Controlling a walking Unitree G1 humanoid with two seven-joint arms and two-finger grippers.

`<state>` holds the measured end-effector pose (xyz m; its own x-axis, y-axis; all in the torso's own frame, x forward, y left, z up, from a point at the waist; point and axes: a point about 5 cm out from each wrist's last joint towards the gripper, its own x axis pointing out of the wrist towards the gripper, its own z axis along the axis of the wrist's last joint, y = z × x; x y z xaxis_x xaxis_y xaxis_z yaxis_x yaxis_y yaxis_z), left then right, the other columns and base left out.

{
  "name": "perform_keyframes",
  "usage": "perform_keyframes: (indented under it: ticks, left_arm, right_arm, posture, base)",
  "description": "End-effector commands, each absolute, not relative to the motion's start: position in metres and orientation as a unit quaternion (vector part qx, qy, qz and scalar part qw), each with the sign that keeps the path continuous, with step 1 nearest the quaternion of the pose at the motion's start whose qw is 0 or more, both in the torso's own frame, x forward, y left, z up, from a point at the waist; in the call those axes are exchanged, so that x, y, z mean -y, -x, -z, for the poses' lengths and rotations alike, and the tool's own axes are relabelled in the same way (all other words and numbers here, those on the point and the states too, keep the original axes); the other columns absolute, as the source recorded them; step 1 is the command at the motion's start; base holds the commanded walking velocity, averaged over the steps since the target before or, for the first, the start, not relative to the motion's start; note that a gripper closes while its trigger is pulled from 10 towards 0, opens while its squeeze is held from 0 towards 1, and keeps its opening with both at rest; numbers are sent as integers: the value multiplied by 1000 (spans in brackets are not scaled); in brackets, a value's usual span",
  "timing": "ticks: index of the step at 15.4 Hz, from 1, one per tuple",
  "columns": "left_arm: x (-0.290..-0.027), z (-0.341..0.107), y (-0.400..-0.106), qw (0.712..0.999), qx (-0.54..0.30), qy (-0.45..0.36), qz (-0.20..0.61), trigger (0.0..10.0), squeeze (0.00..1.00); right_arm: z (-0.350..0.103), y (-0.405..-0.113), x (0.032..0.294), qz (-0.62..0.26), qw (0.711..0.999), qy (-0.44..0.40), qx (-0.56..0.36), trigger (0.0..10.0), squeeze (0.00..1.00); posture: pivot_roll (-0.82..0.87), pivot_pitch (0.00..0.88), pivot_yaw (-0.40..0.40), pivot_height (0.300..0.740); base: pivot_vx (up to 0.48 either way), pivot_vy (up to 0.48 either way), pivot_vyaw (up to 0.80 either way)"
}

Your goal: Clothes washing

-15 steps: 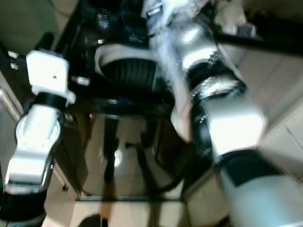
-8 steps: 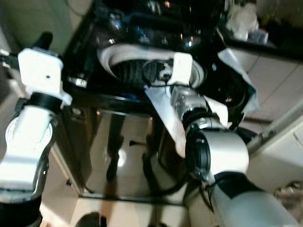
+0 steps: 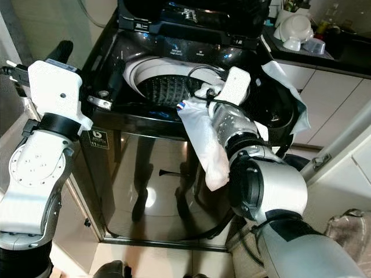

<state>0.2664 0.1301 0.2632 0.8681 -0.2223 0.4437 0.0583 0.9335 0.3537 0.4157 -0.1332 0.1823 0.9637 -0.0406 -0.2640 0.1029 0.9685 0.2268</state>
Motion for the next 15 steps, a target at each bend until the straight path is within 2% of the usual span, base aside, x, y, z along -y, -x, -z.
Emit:
perform_keyframes:
  ticks: [1,2,4,5,6,9,12,14,15]
  left_arm:
    - [-128,-261,-267,954,238,-168,79,10000,0]
    - [-129,-260,-267,954,236,-167,78,10000,0]
    - [-128,-260,-267,955,235,-163,78,10000,0]
    - [-128,-260,-267,955,235,-162,78,10000,0]
    - [-128,-260,-268,956,234,-160,79,10000,0]
    - [-127,-260,-270,956,234,-159,81,10000,0]
    - [-126,-259,-270,956,235,-159,80,10000,0]
    - [-126,-259,-271,956,236,-158,79,10000,0]
    - [-126,-259,-272,956,236,-157,78,10000,0]
  right_arm:
    - [-195,-419,143,44,994,-41,-95,10000,1000]
    - [-203,-420,141,31,994,83,-66,10000,1000]
    - [-202,-420,132,-5,962,269,-46,10000,1000]
    - [-197,-419,131,-15,952,300,-55,10000,412]
    - [-193,-418,131,-19,956,287,-66,10000,0]
    - [-207,-421,134,-3,960,279,-36,10000,0]
    - [-250,-424,133,49,941,322,95,10000,0]
    - [-277,-423,134,91,917,348,173,10000,0]
    - [-283,-423,137,101,922,327,183,10000,0]
  posture:
    - [213,35,-108,740]
    - [213,35,-108,740]
    - [213,35,-108,740]
    - [204,34,-108,740]
    - [204,34,-108,740]
    - [189,32,-101,740]
    - [186,31,-100,740]
    - [184,28,-101,740]
    - [184,28,-101,740]
  base:
    - [0,0,0]
    - [0,0,0]
    - [0,0,0]
    - [0,0,0]
    - [0,0,0]
    - [0,0,0]
    - [0,0,0]
    - [0,0,0]
    - [0,0,0]
